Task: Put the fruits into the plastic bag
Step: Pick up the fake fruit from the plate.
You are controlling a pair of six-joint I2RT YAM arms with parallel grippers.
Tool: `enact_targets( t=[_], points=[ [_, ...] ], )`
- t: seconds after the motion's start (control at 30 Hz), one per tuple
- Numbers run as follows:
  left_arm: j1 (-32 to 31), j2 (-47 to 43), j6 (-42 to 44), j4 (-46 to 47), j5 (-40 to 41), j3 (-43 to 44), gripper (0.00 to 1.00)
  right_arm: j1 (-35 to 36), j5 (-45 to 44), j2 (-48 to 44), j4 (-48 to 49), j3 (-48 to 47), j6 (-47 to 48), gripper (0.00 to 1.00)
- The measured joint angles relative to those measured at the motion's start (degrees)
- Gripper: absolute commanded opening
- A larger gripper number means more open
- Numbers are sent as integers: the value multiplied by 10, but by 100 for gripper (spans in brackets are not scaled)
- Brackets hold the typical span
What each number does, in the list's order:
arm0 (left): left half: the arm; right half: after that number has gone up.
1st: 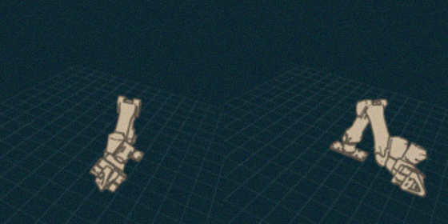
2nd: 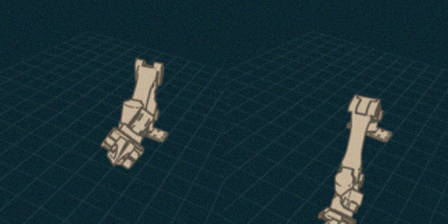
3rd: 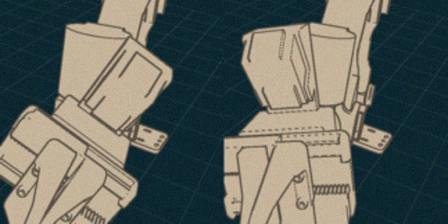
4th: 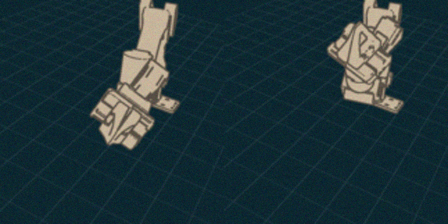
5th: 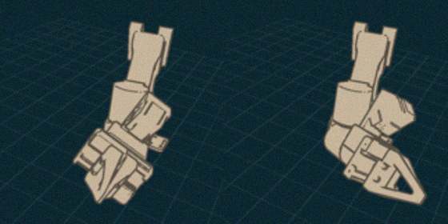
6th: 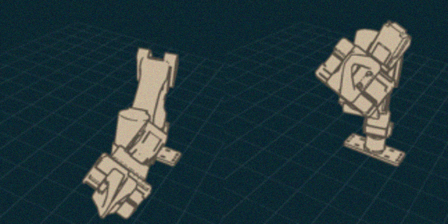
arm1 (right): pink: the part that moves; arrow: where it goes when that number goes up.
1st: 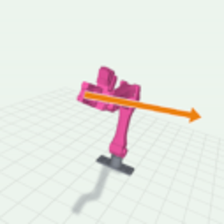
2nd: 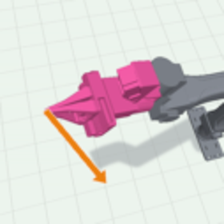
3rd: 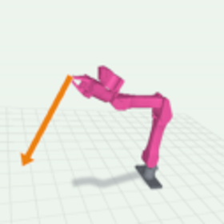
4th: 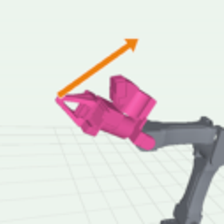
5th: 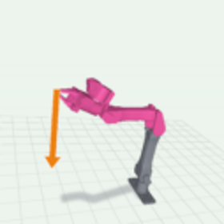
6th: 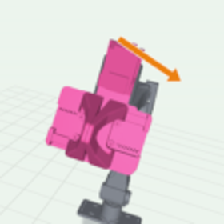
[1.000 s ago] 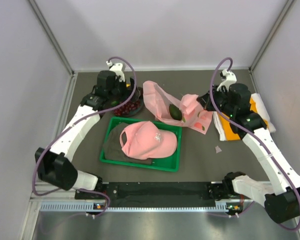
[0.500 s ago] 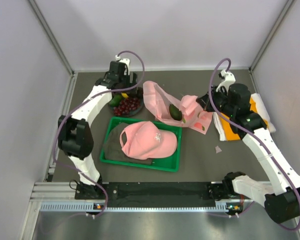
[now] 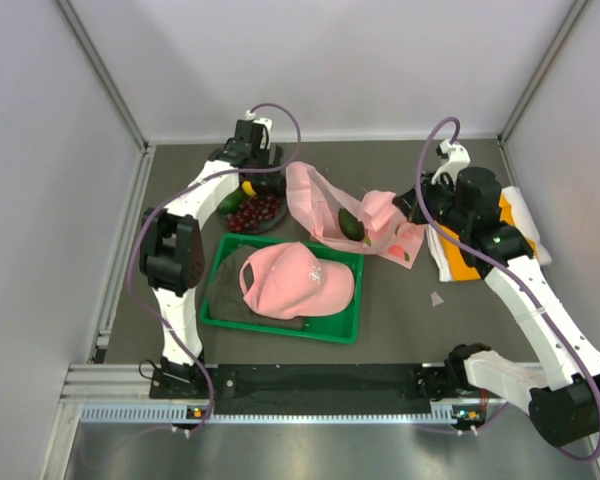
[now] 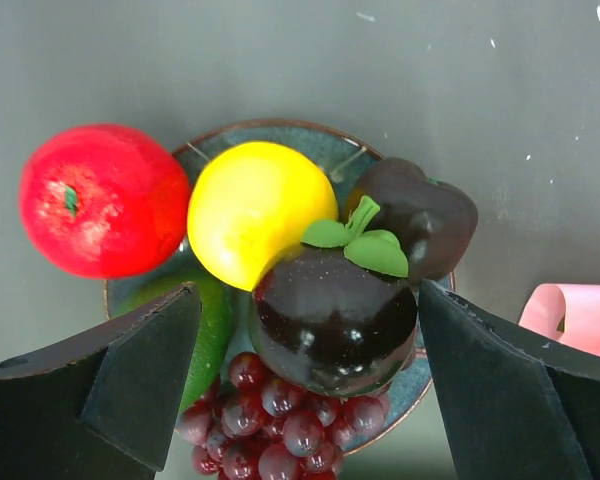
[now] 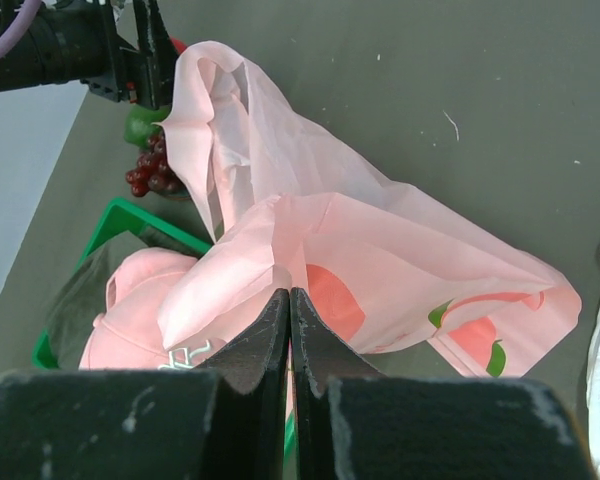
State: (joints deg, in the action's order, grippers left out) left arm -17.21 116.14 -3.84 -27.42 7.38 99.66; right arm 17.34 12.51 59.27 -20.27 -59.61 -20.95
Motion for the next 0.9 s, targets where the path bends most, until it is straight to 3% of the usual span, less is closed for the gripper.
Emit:
enact_targets(
  t=[0.5, 0.9],
  points=[
    [1, 28, -2, 3, -28, 9, 93, 0, 5, 0, -1, 0, 3, 0],
    [2, 34, -7, -2, -30, 11, 85, 0, 7, 0, 0, 0, 3, 0]
  ],
)
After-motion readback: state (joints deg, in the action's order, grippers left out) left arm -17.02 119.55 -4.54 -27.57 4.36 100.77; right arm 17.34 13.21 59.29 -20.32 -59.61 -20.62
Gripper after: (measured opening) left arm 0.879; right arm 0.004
